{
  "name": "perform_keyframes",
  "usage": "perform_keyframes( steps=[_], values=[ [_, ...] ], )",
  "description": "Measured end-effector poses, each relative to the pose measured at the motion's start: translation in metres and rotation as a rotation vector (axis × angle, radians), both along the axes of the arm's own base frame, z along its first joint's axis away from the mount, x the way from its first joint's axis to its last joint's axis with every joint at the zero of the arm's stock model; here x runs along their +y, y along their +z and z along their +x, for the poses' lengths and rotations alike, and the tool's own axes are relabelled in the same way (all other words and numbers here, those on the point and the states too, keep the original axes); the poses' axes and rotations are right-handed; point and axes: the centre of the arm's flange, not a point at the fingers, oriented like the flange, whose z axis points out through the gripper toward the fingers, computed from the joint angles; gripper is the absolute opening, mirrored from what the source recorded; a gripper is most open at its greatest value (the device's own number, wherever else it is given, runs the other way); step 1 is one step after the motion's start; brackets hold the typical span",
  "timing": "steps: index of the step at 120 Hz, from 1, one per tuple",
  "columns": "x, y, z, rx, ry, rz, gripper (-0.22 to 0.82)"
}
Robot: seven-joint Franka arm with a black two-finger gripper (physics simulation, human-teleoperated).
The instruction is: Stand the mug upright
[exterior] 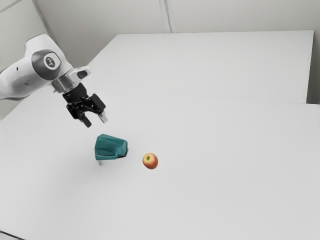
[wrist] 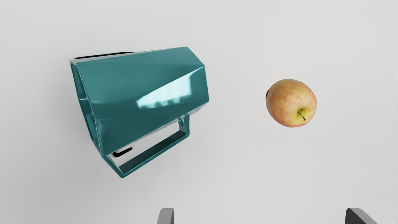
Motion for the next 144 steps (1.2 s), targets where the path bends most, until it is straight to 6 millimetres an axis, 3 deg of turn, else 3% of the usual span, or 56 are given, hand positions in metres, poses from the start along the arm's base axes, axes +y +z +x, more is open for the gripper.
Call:
perform_keyframes(
  steps=[13, 32, 41, 65, 111, 144],
  values=[
    [0.026, -0.023, -0.003, -0.011, 0.021, -0.065, 0.60],
    [0.098, -0.049, -0.019, -0.038, 0.118, -0.152, 0.60],
    [0.113, -0.063, -0.023, -0.044, 0.128, -0.190, 0.60],
    [0.119, -0.100, -0.019, -0.070, 0.091, -0.300, 0.60],
    [0.117, -0.136, 0.000, -0.194, -0.029, -0.431, 0.60],
    [0.105, -0.161, 0.009, -0.240, -0.087, -0.517, 0.60]
  ],
)
